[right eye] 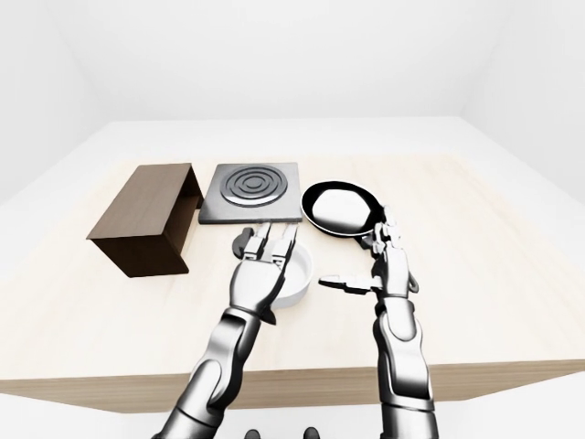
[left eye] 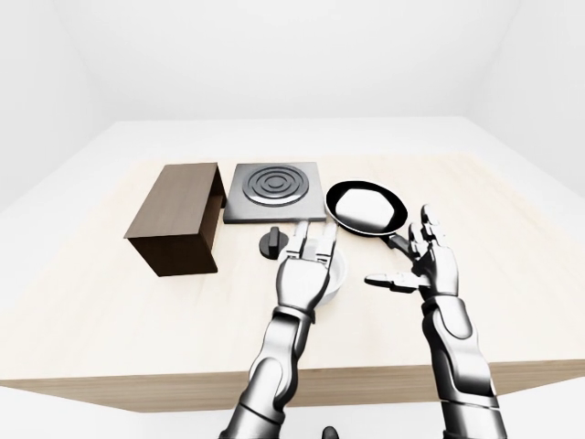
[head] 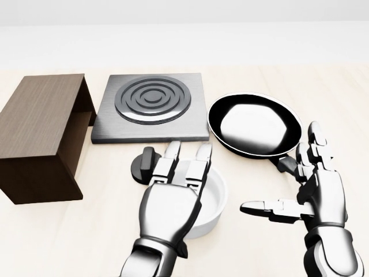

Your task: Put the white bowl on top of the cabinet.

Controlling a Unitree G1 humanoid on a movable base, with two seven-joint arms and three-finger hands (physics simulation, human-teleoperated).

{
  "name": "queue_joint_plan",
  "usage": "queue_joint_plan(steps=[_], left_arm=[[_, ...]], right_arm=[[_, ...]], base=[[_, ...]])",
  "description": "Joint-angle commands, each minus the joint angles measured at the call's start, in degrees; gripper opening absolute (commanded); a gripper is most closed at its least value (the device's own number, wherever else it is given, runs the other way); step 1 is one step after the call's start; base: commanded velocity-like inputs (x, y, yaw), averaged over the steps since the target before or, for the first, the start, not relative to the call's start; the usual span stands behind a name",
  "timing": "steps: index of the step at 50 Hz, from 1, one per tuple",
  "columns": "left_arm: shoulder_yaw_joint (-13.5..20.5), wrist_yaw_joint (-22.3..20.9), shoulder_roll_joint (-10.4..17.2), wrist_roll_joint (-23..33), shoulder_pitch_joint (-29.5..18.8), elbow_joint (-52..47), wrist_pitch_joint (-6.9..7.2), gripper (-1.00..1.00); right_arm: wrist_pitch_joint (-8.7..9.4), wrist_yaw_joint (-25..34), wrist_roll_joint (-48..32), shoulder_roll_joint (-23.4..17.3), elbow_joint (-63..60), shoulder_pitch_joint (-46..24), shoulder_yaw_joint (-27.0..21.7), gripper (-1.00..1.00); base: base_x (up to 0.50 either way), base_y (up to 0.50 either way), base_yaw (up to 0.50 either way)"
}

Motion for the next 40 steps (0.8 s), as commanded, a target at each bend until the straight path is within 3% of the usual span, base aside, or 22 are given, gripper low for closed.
queue_joint_plan(steps=[1, 40], left_arm=[[1.63, 1.94, -0.80, 4.81, -2.80, 12.33, 0.00, 1.00], [3.25, 3.51, -1.00, 3.95, -5.98, 20.42, 0.00, 1.00]], right_arm=[[0.00, -0.14, 0.27, 0.07, -1.14, 0.43, -0.28, 1.00], [0.00, 0.02, 0.22, 0.06, -1.03, 0.33, -0.23, 1.00]], base=[[0.00, 0.00, 0.00], [0.00, 0.00, 0.00]])
